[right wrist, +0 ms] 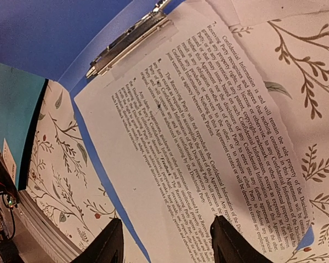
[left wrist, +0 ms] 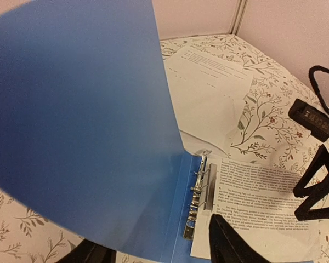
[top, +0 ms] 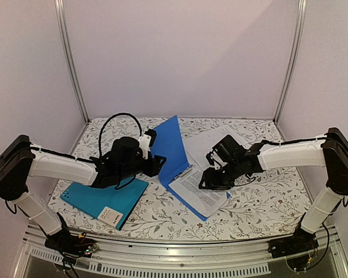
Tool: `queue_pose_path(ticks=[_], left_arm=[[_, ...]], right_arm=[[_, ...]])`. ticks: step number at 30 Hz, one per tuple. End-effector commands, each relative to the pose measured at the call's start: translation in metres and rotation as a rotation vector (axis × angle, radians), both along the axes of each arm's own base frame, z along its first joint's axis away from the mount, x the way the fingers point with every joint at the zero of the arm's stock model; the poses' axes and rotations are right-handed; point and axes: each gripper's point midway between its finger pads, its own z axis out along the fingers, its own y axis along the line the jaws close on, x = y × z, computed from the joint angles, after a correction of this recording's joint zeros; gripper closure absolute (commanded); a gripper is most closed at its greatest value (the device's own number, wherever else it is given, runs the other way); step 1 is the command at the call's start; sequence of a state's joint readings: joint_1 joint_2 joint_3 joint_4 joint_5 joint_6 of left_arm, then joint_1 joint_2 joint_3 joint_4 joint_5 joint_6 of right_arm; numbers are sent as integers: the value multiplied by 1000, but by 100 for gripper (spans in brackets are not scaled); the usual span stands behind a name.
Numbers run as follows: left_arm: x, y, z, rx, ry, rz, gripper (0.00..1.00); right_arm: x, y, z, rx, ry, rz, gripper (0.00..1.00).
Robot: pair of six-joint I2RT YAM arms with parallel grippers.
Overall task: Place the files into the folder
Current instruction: Insert the spring clip onto the folder, then close the spring clip on the folder at the center of the board.
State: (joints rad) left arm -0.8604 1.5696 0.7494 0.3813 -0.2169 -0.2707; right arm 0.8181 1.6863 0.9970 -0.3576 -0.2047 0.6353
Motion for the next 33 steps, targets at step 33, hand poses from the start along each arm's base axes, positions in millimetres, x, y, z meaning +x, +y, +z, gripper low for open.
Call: queue_pose_path(ticks=[33], left_arm=[[-79, -17, 31, -89, 104, -142, 21]], right_arm=[[23, 16, 0, 54, -54, 133, 52]])
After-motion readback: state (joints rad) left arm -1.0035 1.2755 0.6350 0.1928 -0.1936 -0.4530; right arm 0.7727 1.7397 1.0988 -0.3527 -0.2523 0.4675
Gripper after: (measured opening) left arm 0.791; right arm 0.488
